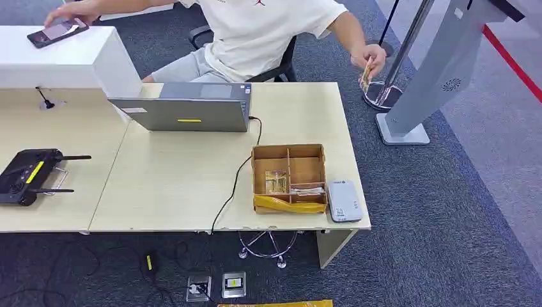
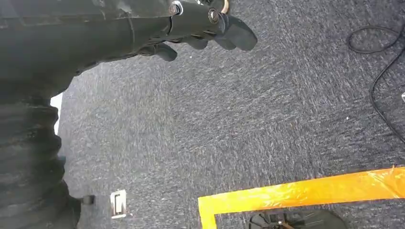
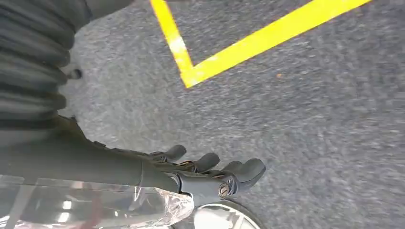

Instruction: Pass the card to the sensor for recognition and then transmit it.

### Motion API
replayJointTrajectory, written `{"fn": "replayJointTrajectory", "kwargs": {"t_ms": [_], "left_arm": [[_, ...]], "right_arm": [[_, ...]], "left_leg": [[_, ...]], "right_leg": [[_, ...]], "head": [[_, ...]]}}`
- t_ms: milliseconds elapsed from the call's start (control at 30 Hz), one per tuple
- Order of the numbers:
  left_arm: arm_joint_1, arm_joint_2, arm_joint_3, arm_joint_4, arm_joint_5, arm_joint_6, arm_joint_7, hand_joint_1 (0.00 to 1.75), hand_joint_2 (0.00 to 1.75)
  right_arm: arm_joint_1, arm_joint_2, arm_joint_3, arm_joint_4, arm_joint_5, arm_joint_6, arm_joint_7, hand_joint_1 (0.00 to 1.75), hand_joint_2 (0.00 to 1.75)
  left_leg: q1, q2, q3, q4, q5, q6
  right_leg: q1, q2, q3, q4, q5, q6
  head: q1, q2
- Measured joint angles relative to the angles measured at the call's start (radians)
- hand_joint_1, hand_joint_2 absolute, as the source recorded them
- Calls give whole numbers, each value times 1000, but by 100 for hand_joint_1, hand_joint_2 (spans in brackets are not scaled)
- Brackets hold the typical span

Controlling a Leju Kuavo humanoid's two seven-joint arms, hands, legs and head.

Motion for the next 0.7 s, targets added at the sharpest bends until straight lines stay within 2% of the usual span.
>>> {"fn": "replayJointTrajectory", "kwargs": {"t_ms": [133,233,333,367,400,433,467,500,533,567,600,633,667,700], "left_arm": [[0,0,-9,-3,24,1,-2,0,175],[0,0,-19,-7,49,3,-9,0,175],[0,0,-30,-8,67,5,-18,0,175],[0,0,-33,-8,72,5,-19,0,175],[-1,0,-38,-8,76,5,-22,0,175],[-2,1,-45,-8,80,6,-25,0,175],[-2,0,-50,-8,84,6,-29,0,175],[-2,0,-54,-8,90,6,-32,0,175],[-2,1,-57,-8,93,6,-36,0,175],[-2,1,-61,-8,94,7,-37,0,175],[-1,1,-67,-8,98,7,-38,0,175],[-1,1,-72,-8,99,8,-40,0,175],[0,1,-75,-8,101,9,-40,0,175],[2,2,-79,-7,101,9,-42,0,175]], "right_arm": [[-25,-13,-5,-3,-6,-2,-71,0,175],[-56,-23,-39,-3,8,-2,-177,0,175],[-102,-35,-106,3,40,-3,-408,0,175],[-128,-43,-143,11,103,-3,-503,0,175],[-153,-52,-185,16,190,-3,-560,0,175],[-175,-62,-246,14,339,-3,-579,0,175],[-168,-55,-314,0,515,-3,-543,0,175],[-149,-34,-389,-34,731,-2,-471,0,175],[-114,-6,-472,-94,1003,-2,-326,0,175],[-77,14,-518,-168,1242,-3,-176,0,175],[-39,30,-570,-272,1465,-5,-38,0,175],[-9,45,-612,-380,1628,-8,27,0,175],[3,43,-662,-479,1744,-9,37,0,175],[4,41,-720,-563,1811,-9,5,0,175]], "left_leg": [[0,0,0,0,0,0],[0,0,0,0,0,0],[-1,0,0,0,1,1],[-1,1,0,0,1,1],[-2,1,0,0,1,2],[-2,1,1,0,2,2],[0,-2,0,0,2,3],[3,-10,0,0,2,3],[8,-17,1,1,2,2],[8,-20,1,2,2,2],[5,-23,-2,2,2,2],[2,-24,-4,2,4,5],[0,-23,-5,2,5,4],[1,-22,-6,2,6,4]], "right_leg": [[0,0,0,0,0,0],[0,0,0,0,0,0],[-1,0,0,0,1,1],[-1,0,-1,0,1,1],[-2,0,-1,0,2,2],[-2,1,-1,0,2,2],[0,-2,3,1,2,2],[3,-11,9,0,1,1],[8,-18,14,-2,-1,-1],[8,-21,13,-2,-1,-1],[5,-24,9,-1,-1,-1],[1,-25,5,1,-2,0],[0,-25,1,3,-2,0],[0,-24,0,3,-2,0]], "head": [[0,0],[0,0],[0,0],[0,0],[-1,0],[-1,0],[0,0],[1,0],[5,0],[13,0],[11,0],[10,0],[10,0],[11,0]]}}
